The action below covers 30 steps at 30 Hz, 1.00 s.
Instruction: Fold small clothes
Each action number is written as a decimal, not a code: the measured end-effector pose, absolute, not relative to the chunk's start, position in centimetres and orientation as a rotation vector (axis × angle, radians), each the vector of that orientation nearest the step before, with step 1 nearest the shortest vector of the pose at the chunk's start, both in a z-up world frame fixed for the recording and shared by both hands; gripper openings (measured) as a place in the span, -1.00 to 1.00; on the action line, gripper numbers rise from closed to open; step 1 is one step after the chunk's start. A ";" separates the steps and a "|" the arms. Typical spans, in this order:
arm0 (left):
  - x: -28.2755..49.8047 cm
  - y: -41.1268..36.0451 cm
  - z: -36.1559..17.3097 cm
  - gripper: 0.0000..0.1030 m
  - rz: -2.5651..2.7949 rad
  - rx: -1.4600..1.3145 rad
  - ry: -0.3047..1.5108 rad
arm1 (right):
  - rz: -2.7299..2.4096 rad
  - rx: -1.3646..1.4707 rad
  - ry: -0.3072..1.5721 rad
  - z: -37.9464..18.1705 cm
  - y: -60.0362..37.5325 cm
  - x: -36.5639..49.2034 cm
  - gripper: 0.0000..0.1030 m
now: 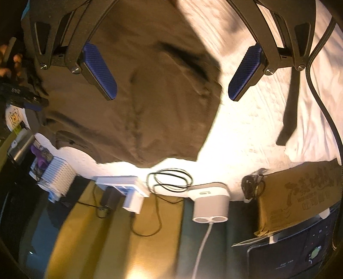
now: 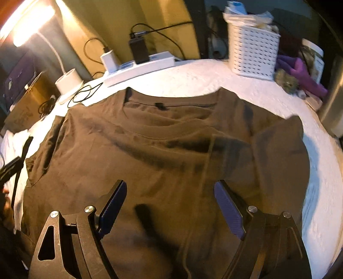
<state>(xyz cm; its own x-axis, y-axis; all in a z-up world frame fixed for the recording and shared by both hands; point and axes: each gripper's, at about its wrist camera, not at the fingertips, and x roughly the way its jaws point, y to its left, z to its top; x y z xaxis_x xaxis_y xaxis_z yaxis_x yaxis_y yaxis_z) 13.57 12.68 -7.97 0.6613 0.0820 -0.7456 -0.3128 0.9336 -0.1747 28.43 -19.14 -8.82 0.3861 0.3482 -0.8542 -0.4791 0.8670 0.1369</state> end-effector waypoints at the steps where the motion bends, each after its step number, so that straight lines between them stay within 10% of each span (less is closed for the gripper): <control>1: 13.9 13.2 -8.1 0.99 0.226 -0.301 0.822 | 0.532 -0.141 1.049 -8.7 -19.0 28.4 0.65; 12: 18.4 15.2 -11.0 0.58 0.129 -0.216 0.919 | 0.472 -0.164 1.021 -7.4 -19.7 28.7 0.65; 18: 18.0 14.3 -11.0 -0.78 0.125 -0.164 0.897 | 0.452 -0.154 1.026 -7.5 -20.1 29.2 0.65; 30: 14.4 15.5 -8.7 -0.90 0.300 -0.220 0.783 | 0.490 -0.138 1.003 -6.7 -20.4 28.2 0.65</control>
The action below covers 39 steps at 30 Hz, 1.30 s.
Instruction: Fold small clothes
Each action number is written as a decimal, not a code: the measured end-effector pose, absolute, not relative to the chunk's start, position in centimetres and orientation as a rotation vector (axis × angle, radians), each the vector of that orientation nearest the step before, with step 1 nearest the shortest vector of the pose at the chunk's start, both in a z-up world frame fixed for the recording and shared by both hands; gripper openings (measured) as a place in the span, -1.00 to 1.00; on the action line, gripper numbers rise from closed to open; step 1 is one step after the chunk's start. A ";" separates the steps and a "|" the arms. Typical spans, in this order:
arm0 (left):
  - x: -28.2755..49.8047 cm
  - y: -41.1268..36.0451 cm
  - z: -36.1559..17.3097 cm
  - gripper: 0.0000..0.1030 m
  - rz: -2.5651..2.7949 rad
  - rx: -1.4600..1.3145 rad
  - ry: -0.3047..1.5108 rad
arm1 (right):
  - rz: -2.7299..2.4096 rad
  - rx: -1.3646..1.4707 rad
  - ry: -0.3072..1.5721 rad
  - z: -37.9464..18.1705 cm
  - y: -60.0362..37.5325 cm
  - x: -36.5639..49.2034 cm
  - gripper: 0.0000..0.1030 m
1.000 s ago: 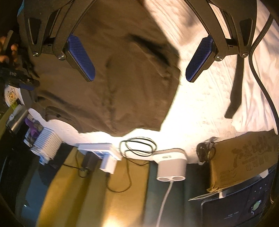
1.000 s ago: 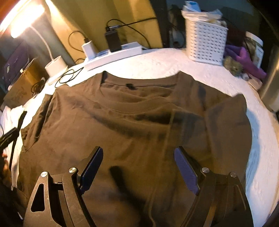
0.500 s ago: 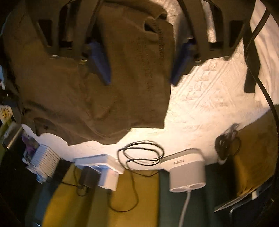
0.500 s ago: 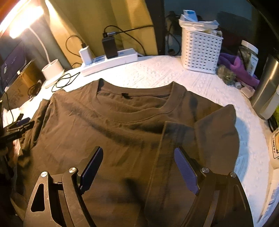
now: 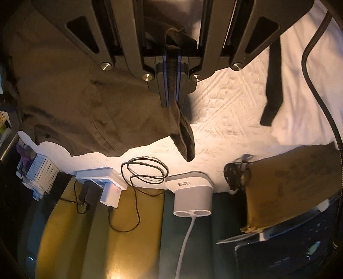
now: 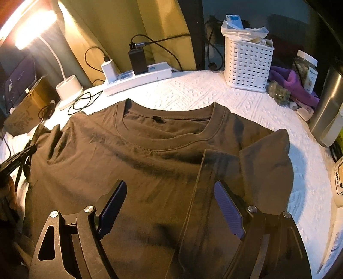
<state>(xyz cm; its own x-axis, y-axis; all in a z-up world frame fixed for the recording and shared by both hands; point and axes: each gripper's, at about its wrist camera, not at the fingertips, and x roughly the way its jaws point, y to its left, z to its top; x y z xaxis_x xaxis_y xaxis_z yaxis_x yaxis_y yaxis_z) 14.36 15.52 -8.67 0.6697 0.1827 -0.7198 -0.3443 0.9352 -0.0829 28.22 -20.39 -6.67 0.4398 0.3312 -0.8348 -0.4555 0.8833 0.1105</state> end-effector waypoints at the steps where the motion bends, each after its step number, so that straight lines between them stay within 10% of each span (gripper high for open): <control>1: 14.1 15.3 -8.5 -0.90 0.306 -0.221 0.778 | 0.493 -0.135 0.999 -6.5 -20.5 28.1 0.65; 31: 19.0 -2.4 -8.5 -0.86 -0.033 0.004 0.926 | 0.463 -0.027 0.938 -5.8 -29.9 25.1 0.65; 39: 16.9 -1.8 -6.6 -0.15 -0.129 -0.106 0.928 | 0.460 -0.004 0.941 -6.2 -30.8 25.0 0.65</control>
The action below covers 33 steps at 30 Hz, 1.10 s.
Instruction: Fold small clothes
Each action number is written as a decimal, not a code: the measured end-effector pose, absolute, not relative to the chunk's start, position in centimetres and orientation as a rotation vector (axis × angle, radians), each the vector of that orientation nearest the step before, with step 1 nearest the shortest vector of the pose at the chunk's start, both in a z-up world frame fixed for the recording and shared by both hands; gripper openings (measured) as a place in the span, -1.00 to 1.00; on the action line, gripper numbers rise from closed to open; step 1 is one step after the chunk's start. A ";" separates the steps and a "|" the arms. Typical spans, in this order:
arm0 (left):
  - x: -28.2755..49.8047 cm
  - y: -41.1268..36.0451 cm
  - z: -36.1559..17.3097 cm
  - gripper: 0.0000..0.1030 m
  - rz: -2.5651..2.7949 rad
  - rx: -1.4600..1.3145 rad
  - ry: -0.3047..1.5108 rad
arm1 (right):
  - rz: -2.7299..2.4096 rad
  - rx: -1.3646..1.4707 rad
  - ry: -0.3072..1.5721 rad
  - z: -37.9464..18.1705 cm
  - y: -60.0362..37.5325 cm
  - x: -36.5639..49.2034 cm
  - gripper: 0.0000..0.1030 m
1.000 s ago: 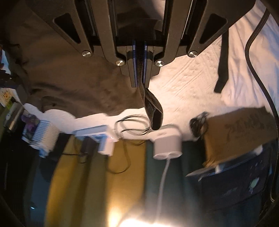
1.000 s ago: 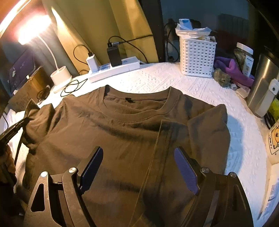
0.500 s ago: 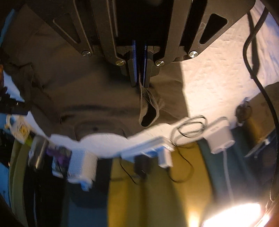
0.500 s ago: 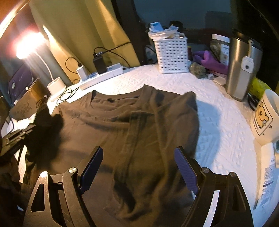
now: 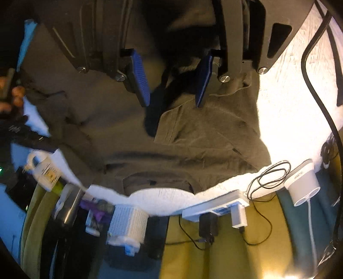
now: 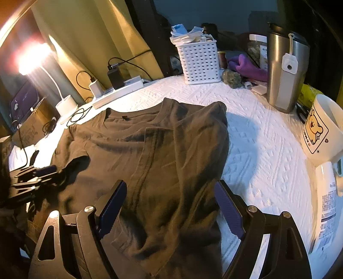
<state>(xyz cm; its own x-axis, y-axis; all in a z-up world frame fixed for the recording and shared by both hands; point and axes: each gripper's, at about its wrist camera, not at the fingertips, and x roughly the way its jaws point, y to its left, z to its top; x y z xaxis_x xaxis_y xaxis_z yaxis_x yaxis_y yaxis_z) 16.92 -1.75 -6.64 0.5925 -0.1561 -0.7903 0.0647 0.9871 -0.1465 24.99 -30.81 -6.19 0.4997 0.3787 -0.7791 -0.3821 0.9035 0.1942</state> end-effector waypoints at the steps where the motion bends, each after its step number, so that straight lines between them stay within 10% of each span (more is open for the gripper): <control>1: 16.7 -1.2 -6.2 -0.15 -0.124 -0.127 0.920 | 0.460 -0.003 0.942 -6.2 -30.8 25.0 0.65; 33: 13.1 -0.1 -8.8 -0.14 -0.263 -0.242 1.018 | 0.451 -0.027 0.957 -6.1 -29.5 23.4 0.65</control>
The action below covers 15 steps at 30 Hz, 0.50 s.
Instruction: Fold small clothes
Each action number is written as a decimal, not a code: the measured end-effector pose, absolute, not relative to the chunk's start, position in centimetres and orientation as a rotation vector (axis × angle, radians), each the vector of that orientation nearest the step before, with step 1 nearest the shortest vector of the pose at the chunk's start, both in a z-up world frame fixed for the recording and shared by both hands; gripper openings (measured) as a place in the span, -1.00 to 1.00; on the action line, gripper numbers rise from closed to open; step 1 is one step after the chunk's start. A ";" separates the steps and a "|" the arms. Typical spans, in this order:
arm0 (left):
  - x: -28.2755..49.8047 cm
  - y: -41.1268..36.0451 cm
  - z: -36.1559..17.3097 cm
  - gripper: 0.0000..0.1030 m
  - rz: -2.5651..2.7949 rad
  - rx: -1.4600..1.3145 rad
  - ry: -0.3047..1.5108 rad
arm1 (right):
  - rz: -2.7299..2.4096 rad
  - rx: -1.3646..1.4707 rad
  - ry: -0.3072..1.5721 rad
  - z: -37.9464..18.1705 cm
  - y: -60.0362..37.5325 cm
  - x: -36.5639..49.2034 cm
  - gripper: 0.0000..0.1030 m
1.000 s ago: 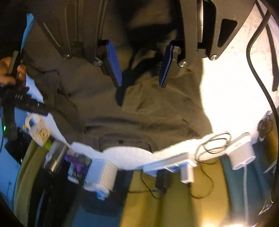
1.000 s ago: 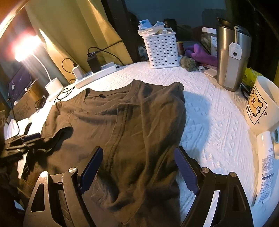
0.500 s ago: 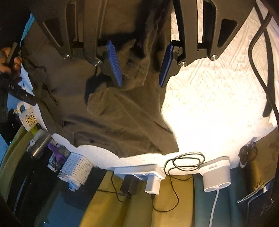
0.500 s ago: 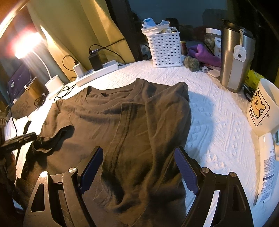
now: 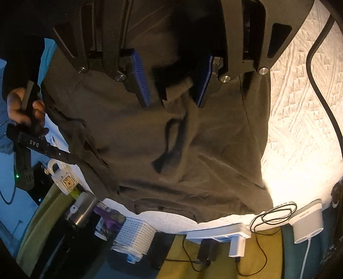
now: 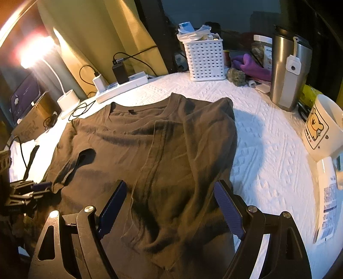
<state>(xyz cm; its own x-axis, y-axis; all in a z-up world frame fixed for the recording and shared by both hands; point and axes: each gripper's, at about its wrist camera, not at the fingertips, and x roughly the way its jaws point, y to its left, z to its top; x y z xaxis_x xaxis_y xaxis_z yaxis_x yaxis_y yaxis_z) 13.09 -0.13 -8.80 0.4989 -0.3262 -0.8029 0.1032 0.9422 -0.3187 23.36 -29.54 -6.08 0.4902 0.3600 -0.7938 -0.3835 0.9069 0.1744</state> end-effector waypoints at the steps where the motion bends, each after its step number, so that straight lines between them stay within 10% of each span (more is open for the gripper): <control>1: 13.0 0.0 -8.5 -0.14 -0.263 -0.245 1.010 | 0.451 -0.027 0.958 -6.1 -29.6 23.3 0.65; 15: 19.2 5.3 -7.8 -0.14 -0.044 -0.144 0.940 | 0.428 -0.036 0.954 -6.1 -29.5 25.1 0.65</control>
<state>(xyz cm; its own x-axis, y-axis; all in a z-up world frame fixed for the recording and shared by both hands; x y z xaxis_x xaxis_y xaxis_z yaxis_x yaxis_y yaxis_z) 19.24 5.31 -7.85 0.5897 -0.1008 -0.8013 -0.0250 0.9894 -0.1428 25.06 -29.46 -6.05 0.5012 0.3378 -0.7966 -0.3696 0.9160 0.1559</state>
